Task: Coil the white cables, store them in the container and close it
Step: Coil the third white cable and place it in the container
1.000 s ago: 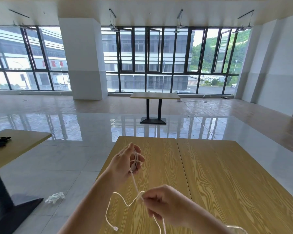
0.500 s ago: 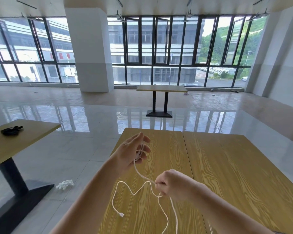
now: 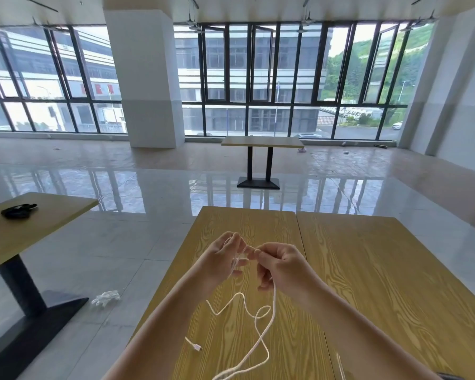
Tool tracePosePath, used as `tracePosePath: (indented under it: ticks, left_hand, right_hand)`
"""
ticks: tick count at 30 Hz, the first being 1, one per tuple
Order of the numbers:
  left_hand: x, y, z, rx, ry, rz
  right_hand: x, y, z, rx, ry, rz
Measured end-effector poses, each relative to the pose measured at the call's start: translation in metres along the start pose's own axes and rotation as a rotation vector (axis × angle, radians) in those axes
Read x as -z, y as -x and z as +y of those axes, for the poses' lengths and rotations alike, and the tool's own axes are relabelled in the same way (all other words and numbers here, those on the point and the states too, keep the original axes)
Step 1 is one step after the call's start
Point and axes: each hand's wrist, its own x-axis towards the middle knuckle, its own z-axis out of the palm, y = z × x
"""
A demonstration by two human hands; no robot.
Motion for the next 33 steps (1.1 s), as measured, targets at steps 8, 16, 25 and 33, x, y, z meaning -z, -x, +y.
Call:
tracePosePath:
  ticks: [8, 16, 25, 33]
  left_hand:
    - [-0.008, 0.007, 0.002, -0.063, 0.088, -0.027]
    - [-0.017, 0.004, -0.005, -0.107, 0.147, -0.078]
    - [-0.013, 0.008, -0.001, -0.135, 0.076, -0.052]
    - [-0.006, 0.001, -0.003, -0.115, 0.115, 0.06]
  right_hand:
    - [-0.01, 0.01, -0.004, 0.101, -0.253, -0.082]
    - [-0.022, 0.012, -0.003, 0.13, -0.149, 0.032]
    - [-0.02, 0.013, 0.0, 0.184, -0.117, -0.109]
    - [-0.023, 0.019, 0.004, 0.101, -0.189, -0.089]
